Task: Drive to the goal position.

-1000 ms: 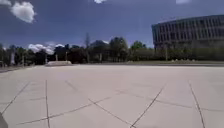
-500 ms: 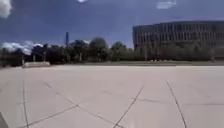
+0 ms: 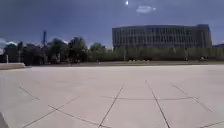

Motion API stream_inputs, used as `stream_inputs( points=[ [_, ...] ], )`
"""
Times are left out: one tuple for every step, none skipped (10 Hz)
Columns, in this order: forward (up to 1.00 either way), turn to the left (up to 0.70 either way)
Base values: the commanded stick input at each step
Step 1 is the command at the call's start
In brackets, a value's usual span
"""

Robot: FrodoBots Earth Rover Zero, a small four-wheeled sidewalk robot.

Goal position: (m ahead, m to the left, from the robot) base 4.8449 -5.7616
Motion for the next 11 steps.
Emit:
stream_inputs(
  points=[
    [0.44, -0.63],
    [0.49, -0.53],
    [0.5, -0.5],
    [0.5, -0.5],
    [0.5, -0.5],
    [0.5, -0.5],
    [0.5, -0.5],
    [0.5, -0.5],
    [0.5, -0.5],
    [0.5, -0.5],
    [0.5, -0.5]
  ],
)
